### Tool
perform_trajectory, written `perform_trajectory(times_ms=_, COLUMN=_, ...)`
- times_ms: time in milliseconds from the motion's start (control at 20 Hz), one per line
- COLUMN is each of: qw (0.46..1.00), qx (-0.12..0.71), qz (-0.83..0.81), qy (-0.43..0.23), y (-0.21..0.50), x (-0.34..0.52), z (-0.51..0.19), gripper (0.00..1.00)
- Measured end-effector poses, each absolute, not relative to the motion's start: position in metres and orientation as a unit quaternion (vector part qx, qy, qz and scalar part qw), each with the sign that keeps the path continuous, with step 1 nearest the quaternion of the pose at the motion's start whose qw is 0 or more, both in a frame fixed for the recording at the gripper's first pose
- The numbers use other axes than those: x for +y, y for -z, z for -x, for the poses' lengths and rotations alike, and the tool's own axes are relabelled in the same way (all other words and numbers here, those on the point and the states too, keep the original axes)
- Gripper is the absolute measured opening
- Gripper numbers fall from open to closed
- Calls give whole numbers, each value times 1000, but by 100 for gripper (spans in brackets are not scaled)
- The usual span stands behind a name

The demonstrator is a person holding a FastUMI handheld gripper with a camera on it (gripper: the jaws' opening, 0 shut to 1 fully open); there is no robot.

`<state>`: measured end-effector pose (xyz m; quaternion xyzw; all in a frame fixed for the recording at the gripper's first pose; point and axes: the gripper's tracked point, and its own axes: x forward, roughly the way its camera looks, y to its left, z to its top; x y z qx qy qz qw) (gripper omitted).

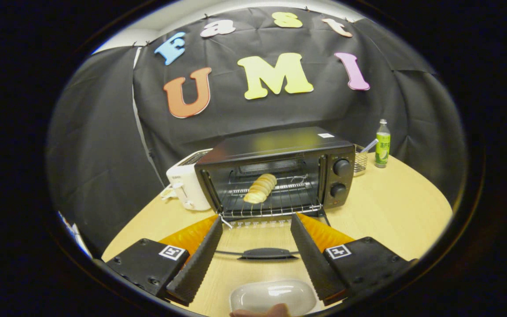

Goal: Open the toaster oven, put the food inside, and close the toaster oven door.

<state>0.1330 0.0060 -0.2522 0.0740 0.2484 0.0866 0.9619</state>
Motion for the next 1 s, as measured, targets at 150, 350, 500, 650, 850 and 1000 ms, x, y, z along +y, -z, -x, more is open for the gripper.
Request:
perform_trajectory(times_ms=150, qw=957, qx=268, qz=-64, qy=-86, y=271, x=6, z=-115, gripper=100)
perform_trajectory(times_ms=350, qw=946, qx=307, qz=-58, qy=-82, y=306, x=5, z=-99, gripper=100)
perform_trajectory(times_ms=500, qw=935, qx=341, qz=-53, qy=-75, y=332, x=4, z=-94, gripper=100)
perform_trajectory(times_ms=650, qw=925, qx=368, qz=-57, qy=-75, y=350, x=6, z=-95, gripper=100)
perform_trajectory(times_ms=850, qw=915, qx=395, qz=-49, qy=-70, y=367, x=6, z=-101, gripper=100)
perform_trajectory(times_ms=1000, qw=908, qx=410, qz=-44, qy=-70, y=373, x=9, z=-106, gripper=100)
